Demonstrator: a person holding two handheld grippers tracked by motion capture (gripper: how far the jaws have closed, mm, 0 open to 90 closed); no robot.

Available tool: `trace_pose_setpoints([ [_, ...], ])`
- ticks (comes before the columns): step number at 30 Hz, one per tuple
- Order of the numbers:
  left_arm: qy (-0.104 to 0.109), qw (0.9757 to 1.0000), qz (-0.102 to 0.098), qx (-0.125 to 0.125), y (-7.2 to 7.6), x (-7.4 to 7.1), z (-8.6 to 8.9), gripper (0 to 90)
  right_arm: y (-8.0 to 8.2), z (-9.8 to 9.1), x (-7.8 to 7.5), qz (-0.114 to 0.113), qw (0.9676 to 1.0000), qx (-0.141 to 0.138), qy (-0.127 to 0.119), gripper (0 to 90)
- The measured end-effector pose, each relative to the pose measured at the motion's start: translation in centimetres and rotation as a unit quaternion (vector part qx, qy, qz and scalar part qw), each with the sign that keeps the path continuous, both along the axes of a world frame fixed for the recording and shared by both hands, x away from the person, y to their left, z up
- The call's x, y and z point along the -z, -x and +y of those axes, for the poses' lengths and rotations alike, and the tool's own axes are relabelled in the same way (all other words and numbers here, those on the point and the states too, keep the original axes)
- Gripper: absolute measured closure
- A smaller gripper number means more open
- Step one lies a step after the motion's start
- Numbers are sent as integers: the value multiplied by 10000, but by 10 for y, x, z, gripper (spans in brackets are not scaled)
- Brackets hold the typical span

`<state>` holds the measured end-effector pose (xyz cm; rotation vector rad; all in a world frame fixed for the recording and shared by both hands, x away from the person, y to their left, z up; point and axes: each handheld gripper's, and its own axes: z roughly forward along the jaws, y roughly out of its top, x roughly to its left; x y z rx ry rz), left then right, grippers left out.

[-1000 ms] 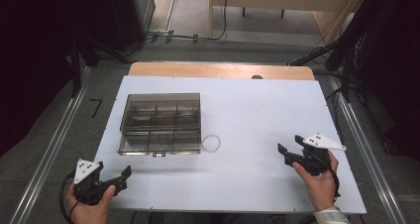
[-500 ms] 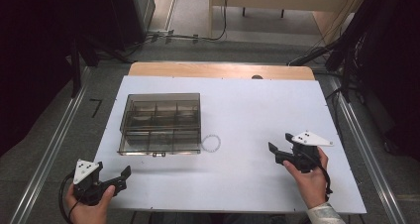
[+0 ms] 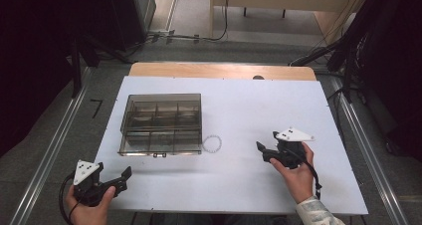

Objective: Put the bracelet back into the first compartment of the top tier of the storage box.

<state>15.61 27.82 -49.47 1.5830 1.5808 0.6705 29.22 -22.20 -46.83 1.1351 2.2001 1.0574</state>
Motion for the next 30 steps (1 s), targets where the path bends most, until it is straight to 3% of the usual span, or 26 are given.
trace_pose_setpoints([
  [13,14,10000,-20,8,1,0,1,42,-12,43,8,185,9995,-210,144,284],
  [30,11,10000,-26,19,1,-1,1,41,-22,73,17,241,9983,-460,268,315],
])
